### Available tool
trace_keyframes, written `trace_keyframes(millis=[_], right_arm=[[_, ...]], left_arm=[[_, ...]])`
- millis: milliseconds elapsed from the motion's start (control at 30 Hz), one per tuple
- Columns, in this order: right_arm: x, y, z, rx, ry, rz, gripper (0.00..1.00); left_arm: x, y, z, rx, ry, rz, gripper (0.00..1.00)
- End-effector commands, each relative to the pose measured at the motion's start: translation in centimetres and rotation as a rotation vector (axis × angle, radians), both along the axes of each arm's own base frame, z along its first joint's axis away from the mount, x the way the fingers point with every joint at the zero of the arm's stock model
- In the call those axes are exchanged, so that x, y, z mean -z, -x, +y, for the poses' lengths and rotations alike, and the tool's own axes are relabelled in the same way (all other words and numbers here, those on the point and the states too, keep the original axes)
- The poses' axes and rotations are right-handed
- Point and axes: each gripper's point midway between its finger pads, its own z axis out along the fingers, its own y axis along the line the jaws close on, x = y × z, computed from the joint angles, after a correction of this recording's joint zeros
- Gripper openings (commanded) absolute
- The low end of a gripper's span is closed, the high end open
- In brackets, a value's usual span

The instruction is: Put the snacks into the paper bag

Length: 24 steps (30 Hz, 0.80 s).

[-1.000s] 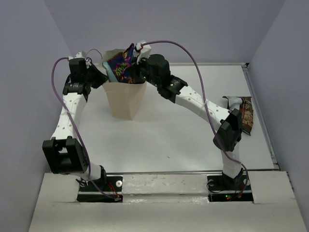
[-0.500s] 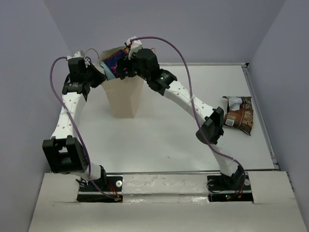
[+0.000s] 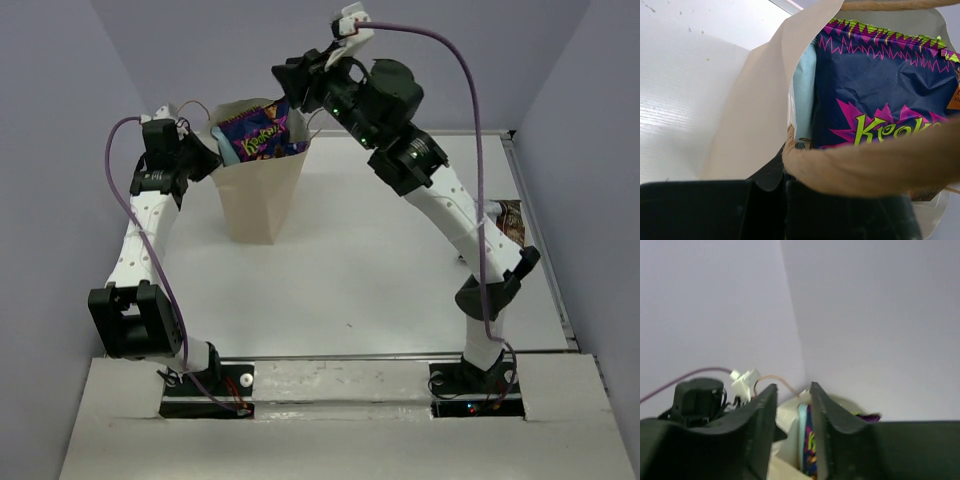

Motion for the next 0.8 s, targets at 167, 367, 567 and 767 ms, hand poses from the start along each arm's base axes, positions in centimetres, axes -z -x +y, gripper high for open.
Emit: trace_keyframes(millis=[167,367,567,767], right_arm=[[5.4,-1.8,5.3,-0.034,0.015,0.121,0.18],[18.3,-5.1,7.6,0.182,0.265,0.263,0.06],[27.7,-7.1,7.1,0.302,0.459,0.365,0.01],[25.2,-6.4,8.0,0.242,0.367,0.368,0.03]], left_arm=[[-1.1,0.0,0.0,0.015,-0.005,-0.045,0.00],[-1.0,0.3,0.1,0.010,-0.013,-0.047,0.00],[-0.7,0.3,-0.2,0.026,-0.005,-0.038,0.00],[-0.6,0.2,-0.2,0.025,-0.001,-0.036,0.00]])
